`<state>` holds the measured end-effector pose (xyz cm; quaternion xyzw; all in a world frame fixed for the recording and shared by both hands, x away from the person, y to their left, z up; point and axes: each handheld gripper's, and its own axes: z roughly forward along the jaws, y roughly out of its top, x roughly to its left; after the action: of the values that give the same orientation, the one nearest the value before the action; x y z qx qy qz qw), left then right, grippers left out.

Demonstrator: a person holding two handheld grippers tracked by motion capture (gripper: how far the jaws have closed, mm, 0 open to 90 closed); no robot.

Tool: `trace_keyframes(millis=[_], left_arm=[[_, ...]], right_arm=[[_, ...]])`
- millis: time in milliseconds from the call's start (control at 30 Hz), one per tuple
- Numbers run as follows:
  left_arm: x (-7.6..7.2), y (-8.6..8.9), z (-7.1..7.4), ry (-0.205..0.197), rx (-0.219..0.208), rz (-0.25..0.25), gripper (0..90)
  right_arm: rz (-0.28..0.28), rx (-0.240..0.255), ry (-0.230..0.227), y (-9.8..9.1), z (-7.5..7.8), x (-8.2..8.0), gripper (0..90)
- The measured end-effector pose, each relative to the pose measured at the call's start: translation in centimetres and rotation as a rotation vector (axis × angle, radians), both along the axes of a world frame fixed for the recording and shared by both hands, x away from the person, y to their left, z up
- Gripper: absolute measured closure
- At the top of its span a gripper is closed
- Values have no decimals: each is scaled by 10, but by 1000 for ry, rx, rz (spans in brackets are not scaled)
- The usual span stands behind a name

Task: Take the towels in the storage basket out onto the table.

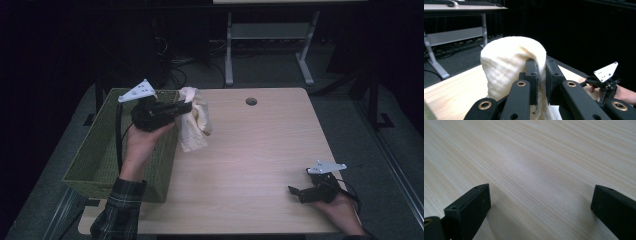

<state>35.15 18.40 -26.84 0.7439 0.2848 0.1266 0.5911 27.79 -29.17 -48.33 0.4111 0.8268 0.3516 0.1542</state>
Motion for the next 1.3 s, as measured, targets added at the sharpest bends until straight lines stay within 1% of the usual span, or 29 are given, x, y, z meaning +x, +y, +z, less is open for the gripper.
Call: trace_keyframes(millis=[100, 200, 433, 567, 733, 800, 833, 1000, 1167, 1300], left_arm=[[-1, -12, -4, 2, 9, -22, 815], [-1, -25, -10, 14, 17, -41, 815], [-2, -53, -28, 38, 39, -87, 815], [-4, -68, -41, 56, 34, -98, 815], [-7, -87, -59, 64, 71, -112, 815], [-9, -93, -66, 68, 81, -121, 815], [-10, -97, -70, 72, 75, -120, 815], [-12, -109, -85, 88, 87, -141, 814], [-18, -117, -94, 104, 75, -169, 815], [-20, -122, -104, 103, 91, -182, 814]], right_arm=[[0, 0, 0, 0, 0, 0, 23], [0, 0, 0, 0, 0, 0, 23], [0, 0, 0, 0, 0, 0, 23], [0, 0, 0, 0, 0, 0, 23], [0, 0, -1, 0, 0, 0, 23], [0, 0, -1, 0, 0, 0, 23], [0, 0, -1, 0, 0, 0, 23], [0, 0, 0, 0, 0, 0, 23], [1, 0, 0, 0, 0, 0, 23], [0, 0, 0, 0, 0, 0, 23]])
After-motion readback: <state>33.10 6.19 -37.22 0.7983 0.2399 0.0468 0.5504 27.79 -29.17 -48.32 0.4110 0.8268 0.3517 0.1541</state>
